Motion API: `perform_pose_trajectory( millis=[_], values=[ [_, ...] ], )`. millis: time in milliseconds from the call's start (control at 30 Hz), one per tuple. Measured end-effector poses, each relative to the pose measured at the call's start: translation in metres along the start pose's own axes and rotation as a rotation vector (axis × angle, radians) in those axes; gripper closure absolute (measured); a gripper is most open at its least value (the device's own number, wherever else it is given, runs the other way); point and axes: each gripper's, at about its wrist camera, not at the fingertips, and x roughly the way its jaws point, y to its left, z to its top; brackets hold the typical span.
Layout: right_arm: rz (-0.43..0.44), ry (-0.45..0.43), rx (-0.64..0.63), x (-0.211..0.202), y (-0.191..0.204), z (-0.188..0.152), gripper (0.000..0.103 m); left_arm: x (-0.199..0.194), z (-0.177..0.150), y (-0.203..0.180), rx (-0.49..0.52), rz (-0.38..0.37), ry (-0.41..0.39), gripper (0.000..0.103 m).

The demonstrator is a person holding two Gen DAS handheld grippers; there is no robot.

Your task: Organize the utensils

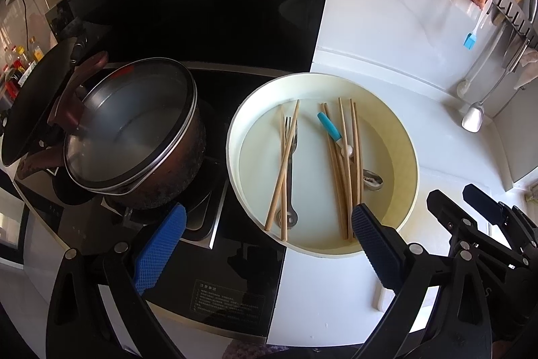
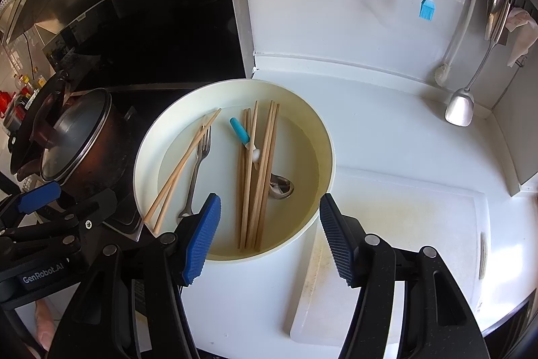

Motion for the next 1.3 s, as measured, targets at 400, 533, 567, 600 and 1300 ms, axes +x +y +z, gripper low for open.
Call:
perform_pose_trajectory(
  millis=[400, 533, 567, 600, 1300],
  values=[
    [-0.001, -0.002, -0.003, -0.0009, 0.0019, -0.0003, 0.044, -0.0004, -0.0012, 0.0000, -0.004, -0.002, 0.001, 0.006],
    [-0.001, -0.003, -0.004, -0.0011, 0.0021, -0.0004, 0.044, -0.0007, -0.0017, 0.0000, -0.005, -0.002, 0.001, 0.006],
    [-0.002, -0.002, -0.004, -0.0010, 0.0025, -0.0003, 0.044, -0.0006, -0.0017, 0.0000, -0.005, -0.001, 0.001, 0.006],
    [-0.002, -0.001, -0.004, -0.0008, 0.0031, -0.0004, 0.044, -0.0009, -0.0021, -0.0001, -0.004, -0.001, 0.000, 0.006],
    [-0.003, -0.004, -0.004, -0.0045, 0.0075, -0.0015, 0.044, -0.0074, -0.0059, 0.0037, 0.016, -0.042, -0.041, 0.006]
  ],
)
